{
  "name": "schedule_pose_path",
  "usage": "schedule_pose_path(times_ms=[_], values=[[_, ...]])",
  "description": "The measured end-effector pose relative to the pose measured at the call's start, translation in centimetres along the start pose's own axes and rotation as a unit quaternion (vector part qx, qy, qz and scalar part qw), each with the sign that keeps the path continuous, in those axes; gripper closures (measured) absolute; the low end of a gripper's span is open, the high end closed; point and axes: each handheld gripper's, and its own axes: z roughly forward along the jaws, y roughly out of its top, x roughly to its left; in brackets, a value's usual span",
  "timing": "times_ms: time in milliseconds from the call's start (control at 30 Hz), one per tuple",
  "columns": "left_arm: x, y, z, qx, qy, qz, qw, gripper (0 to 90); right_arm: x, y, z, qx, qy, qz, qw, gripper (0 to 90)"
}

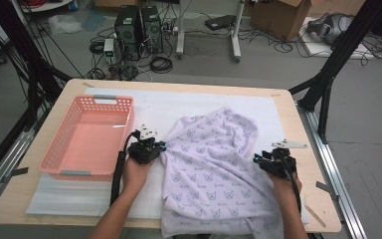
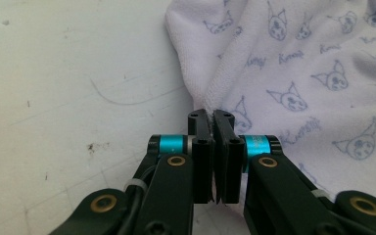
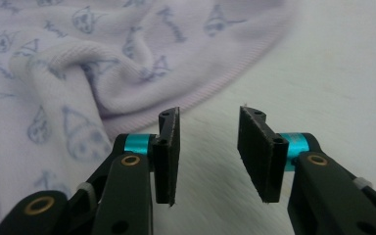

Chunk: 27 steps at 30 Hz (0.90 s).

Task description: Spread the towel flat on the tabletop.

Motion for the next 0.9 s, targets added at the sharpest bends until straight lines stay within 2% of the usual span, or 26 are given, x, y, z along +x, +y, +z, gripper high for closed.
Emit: schedule_pose_path(times_ms=[100, 167, 200, 233, 267, 300, 367, 400, 467, 533, 600, 633, 700, 733, 767, 800, 833, 867, 900], values=[[0.1, -0.2, 0.2, 0.001, -0.004, -0.004, 1.0000, 86.2, 1.0, 0.7, 1.6, 0.013, 0.024, 0.001, 0.9996, 56.3], [0.0, -0.3, 0.4, 0.001, -0.007, -0.006, 1.0000, 86.1, 1.6, 1.0, 2.2, 0.021, 0.013, -0.019, 0.9995, 56.3], [0.0, -0.3, 0.4, 0.001, -0.008, -0.005, 1.0000, 86.0, 1.7, 1.2, 2.3, 0.025, 0.011, -0.026, 0.9993, 63.7], [0.0, -0.4, 0.5, 0.001, -0.008, -0.007, 0.9999, 86.0, 1.7, 1.3, 2.3, 0.030, 0.021, -0.035, 0.9987, 80.9], [0.0, -0.4, 0.5, 0.000, -0.009, -0.008, 0.9999, 86.0, 1.6, 1.4, 2.3, 0.031, 0.036, -0.053, 0.9975, 89.7], [0.0, -0.4, 0.5, 0.000, -0.010, -0.008, 0.9999, 85.9, 1.7, 1.6, 2.4, 0.042, 0.012, -0.076, 0.9961, 89.7], [0.0, -0.4, 0.5, -0.002, -0.012, -0.007, 0.9999, 85.8, 1.5, 2.1, 2.5, 0.050, 0.000, -0.096, 0.9941, 90.0], [0.0, -0.4, 0.5, -0.002, -0.013, -0.008, 0.9999, 85.8, 1.4, 2.3, 2.6, 0.056, -0.022, -0.113, 0.9918, 90.0], [0.1, -0.4, 0.5, -0.004, -0.016, -0.011, 0.9998, 85.7, 0.3, 2.8, 2.4, 0.053, -0.037, -0.102, 0.9927, 90.0], [0.1, -0.4, 0.5, -0.007, -0.019, -0.012, 0.9997, 85.5, -0.8, 3.2, 2.0, 0.033, -0.050, -0.081, 0.9949, 90.0], [0.0, -0.4, 0.6, -0.009, -0.027, -0.014, 0.9995, 85.2, -1.7, 3.7, 1.6, 0.023, -0.069, -0.073, 0.9947, 90.0], [-0.2, -0.3, 0.7, -0.011, -0.030, -0.014, 0.9994, 85.1, -2.0, 3.9, 1.4, 0.017, -0.083, -0.074, 0.9937, 90.0], [-0.5, -0.4, 1.0, -0.009, -0.028, -0.007, 0.9996, 85.0, -2.8, 4.5, 0.8, -0.001, -0.128, -0.070, 0.9893, 90.0], [-0.6, -0.4, 1.1, -0.006, -0.027, -0.005, 0.9996, 84.4, -3.3, 4.7, 0.4, -0.015, -0.145, -0.053, 0.9880, 90.0], [-0.6, -0.4, 1.2, -0.004, -0.029, -0.008, 0.9995, 83.0, -4.0, 4.8, 0.1, -0.024, -0.151, -0.034, 0.9877, 90.0], [-0.6, -0.5, 1.2, -0.005, -0.031, -0.012, 0.9995, 79.3, -4.5, 4.9, -0.2, -0.032, -0.143, -0.014, 0.9891, 89.9], [-0.6, -0.5, 1.2, -0.007, -0.033, -0.014, 0.9993, 73.7, -5.0, 4.8, -0.3, -0.036, -0.122, 0.005, 0.9919, 88.9], [-0.6, -0.5, 1.2, -0.008, -0.035, -0.014, 0.9992, 70.2, -5.0, 4.6, -0.3, -0.035, -0.104, 0.010, 0.9939, 87.5], [-0.7, -0.5, 1.2, -0.009, -0.031, -0.014, 0.9994, 66.3, -4.9, 4.3, -0.3, -0.031, -0.090, 0.002, 0.9954, 81.2]])
